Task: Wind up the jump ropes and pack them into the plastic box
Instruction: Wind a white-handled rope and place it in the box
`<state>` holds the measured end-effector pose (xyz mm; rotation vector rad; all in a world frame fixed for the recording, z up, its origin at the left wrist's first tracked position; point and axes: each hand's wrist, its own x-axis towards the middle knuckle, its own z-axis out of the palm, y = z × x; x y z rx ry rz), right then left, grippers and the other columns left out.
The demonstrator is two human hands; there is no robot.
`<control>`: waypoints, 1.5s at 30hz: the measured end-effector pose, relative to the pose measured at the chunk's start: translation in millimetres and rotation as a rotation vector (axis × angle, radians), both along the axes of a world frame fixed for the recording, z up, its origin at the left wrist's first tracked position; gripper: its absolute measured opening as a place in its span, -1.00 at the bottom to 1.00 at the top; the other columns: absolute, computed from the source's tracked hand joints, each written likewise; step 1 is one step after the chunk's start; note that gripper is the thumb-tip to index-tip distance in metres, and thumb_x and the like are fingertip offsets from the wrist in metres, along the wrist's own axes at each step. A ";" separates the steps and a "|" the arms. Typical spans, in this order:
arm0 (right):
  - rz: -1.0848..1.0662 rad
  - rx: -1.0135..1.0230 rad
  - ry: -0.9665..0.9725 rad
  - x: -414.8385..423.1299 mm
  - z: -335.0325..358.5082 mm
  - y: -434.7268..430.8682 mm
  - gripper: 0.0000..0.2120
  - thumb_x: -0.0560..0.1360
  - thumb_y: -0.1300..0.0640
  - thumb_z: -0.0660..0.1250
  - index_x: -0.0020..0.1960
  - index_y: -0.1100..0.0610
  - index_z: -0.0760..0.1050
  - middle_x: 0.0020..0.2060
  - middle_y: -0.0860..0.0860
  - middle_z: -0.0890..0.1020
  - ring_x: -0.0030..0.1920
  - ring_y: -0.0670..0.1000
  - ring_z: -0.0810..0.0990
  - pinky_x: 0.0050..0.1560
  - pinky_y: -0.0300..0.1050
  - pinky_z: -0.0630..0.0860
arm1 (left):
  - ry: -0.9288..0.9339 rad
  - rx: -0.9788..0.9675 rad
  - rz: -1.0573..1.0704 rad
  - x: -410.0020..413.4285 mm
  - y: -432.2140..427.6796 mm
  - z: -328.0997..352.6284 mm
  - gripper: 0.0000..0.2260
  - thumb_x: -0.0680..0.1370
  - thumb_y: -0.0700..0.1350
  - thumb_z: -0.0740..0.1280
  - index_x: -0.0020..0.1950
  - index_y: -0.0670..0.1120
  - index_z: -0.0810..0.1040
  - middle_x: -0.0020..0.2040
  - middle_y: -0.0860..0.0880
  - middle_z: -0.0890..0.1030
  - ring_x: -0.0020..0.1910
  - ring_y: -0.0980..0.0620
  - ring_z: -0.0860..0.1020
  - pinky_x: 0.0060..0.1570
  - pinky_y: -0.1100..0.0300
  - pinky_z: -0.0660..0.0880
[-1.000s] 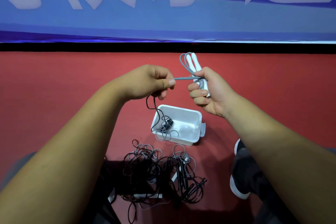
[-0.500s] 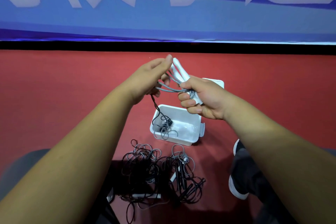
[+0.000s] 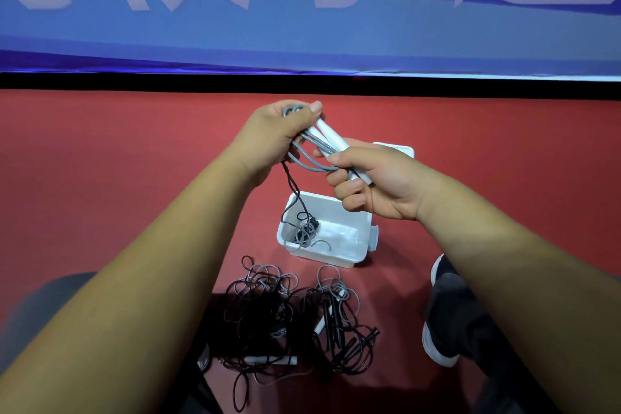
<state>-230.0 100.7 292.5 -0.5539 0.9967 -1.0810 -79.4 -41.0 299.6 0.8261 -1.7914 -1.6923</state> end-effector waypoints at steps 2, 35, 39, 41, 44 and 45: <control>-0.024 -0.008 0.032 1.0 -0.9 -0.2 -0.78 0.67 0.23 0.27 0.29 0.13 0.54 -0.29 0.00 0.37 -0.39 -0.09 0.19 -0.43 -0.24 0.15 | -0.010 -0.013 -0.006 1.4 0.5 1.3 -0.75 0.60 0.13 0.45 -0.01 -0.06 0.69 -0.37 0.00 0.38 -0.41 0.03 0.27 -0.41 0.20 0.22; -0.449 0.045 -0.103 -15.7 -17.7 -15.9 -0.86 0.66 0.19 0.26 0.20 0.20 0.47 -0.34 -0.03 0.38 -0.46 -0.13 0.17 -0.51 -0.25 0.11 | -0.646 -0.201 -0.383 21.8 -7.3 -6.0 -0.79 0.59 -0.40 0.27 0.11 -0.17 0.60 0.00 -0.24 0.71 -0.10 -0.20 0.75 -0.02 -0.16 0.70; -0.434 0.050 -0.122 -16.1 -15.8 -15.4 -0.86 0.67 0.18 0.25 0.20 0.18 0.47 -0.33 -0.03 0.38 -0.46 -0.13 0.17 -0.50 -0.26 0.10 | -0.547 -0.164 -0.272 19.1 -8.1 -10.7 -0.87 0.63 -0.37 0.28 0.11 -0.19 0.54 -0.03 -0.22 0.73 -0.15 -0.25 0.73 -0.07 -0.18 0.70; -0.454 0.051 -0.132 -20.6 -14.5 -14.9 -0.87 0.67 0.17 0.24 0.20 0.17 0.47 -0.33 -0.03 0.40 -0.46 -0.14 0.18 -0.49 -0.27 0.09 | -0.457 -0.089 -0.258 21.7 -10.2 -6.1 -0.89 0.65 -0.35 0.32 0.12 -0.19 0.56 0.01 -0.23 0.73 -0.18 -0.13 0.72 -0.05 -0.09 0.71; -0.470 0.056 -0.115 -28.1 -14.1 -13.4 -0.88 0.68 0.15 0.24 0.18 0.15 0.46 -0.33 -0.02 0.44 -0.47 -0.14 0.19 -0.50 -0.27 0.10 | -0.359 -0.012 -0.254 28.4 -14.4 5.6 -0.88 0.60 -0.33 0.41 0.10 -0.17 0.61 -0.01 -0.22 0.73 -0.10 -0.10 0.72 -0.05 0.00 0.71; -0.470 0.057 -0.107 -29.7 -14.1 -13.0 -0.89 0.68 0.14 0.24 0.17 0.14 0.46 -0.33 -0.01 0.45 -0.48 -0.14 0.19 -0.50 -0.27 0.10 | -0.362 -0.021 -0.266 30.5 -15.2 9.1 -0.87 0.57 -0.32 0.44 0.08 -0.17 0.62 -0.02 -0.22 0.73 -0.07 -0.11 0.73 -0.05 0.00 0.70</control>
